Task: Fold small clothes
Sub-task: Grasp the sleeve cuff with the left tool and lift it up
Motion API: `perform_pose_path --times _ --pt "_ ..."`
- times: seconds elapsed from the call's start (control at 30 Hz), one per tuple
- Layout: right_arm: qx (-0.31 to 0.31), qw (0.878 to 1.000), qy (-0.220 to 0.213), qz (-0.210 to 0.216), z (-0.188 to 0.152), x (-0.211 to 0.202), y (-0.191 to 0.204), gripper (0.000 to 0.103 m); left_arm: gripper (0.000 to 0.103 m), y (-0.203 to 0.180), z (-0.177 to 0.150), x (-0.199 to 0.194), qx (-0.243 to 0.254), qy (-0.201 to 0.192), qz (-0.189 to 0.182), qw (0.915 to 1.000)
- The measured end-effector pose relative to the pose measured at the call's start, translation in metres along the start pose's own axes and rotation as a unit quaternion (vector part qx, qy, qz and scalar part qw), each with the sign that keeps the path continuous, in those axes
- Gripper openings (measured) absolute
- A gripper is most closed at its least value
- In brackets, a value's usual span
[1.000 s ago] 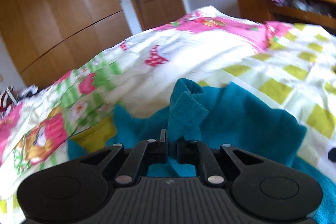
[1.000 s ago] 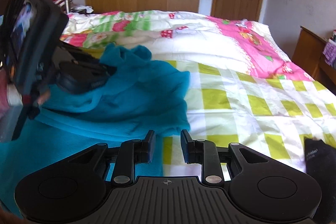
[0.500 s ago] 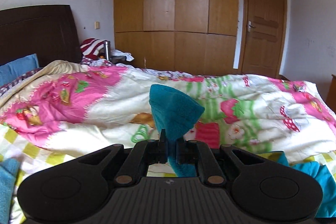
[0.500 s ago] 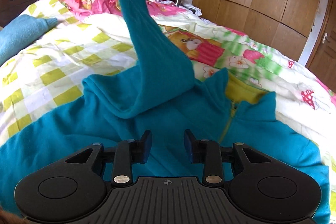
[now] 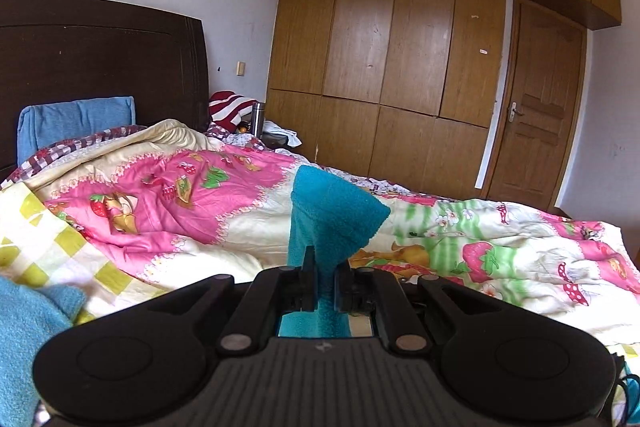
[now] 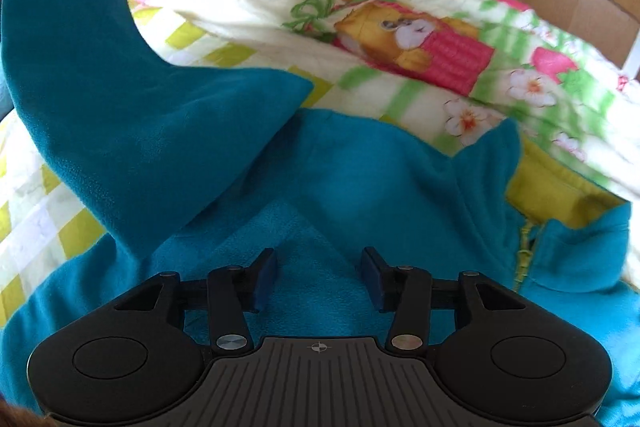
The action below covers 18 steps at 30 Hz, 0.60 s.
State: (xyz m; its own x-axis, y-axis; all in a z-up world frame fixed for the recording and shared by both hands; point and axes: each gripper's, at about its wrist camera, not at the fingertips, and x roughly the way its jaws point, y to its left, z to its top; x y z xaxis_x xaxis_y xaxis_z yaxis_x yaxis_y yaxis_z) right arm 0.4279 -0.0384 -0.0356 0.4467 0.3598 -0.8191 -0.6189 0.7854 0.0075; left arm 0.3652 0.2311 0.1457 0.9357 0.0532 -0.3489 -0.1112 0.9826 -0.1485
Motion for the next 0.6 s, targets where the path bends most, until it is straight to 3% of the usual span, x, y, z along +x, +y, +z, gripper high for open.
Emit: perform_pose_path --times 0.03,0.1,0.17,0.4,0.5,0.6 --pt "-0.001 1.0 0.008 0.008 0.002 0.004 -0.002 0.039 0.023 -0.001 -0.002 -0.001 0.001 -0.002 -0.002 1.0" --pt "-0.001 1.0 0.023 0.021 0.007 0.006 -0.004 0.005 0.023 -0.001 -0.002 -0.002 0.001 -0.004 -0.001 1.0" --pt "0.016 0.999 0.02 0.024 0.015 -0.003 -0.006 0.005 0.023 0.003 0.001 -0.004 -0.01 -0.008 -0.002 0.9999" --pt "0.07 0.996 -0.061 0.012 0.06 -0.026 -0.018 0.004 0.023 0.016 0.018 -0.016 -0.029 -0.039 -0.006 0.9988" --pt "0.071 0.997 -0.037 0.021 0.069 0.003 -0.017 0.005 0.023 0.012 0.017 -0.015 -0.025 -0.037 -0.017 0.9989" --pt "0.055 0.998 -0.017 -0.024 0.062 0.03 -0.008 0.012 0.023 0.001 0.013 -0.014 -0.012 -0.035 -0.029 0.9989"
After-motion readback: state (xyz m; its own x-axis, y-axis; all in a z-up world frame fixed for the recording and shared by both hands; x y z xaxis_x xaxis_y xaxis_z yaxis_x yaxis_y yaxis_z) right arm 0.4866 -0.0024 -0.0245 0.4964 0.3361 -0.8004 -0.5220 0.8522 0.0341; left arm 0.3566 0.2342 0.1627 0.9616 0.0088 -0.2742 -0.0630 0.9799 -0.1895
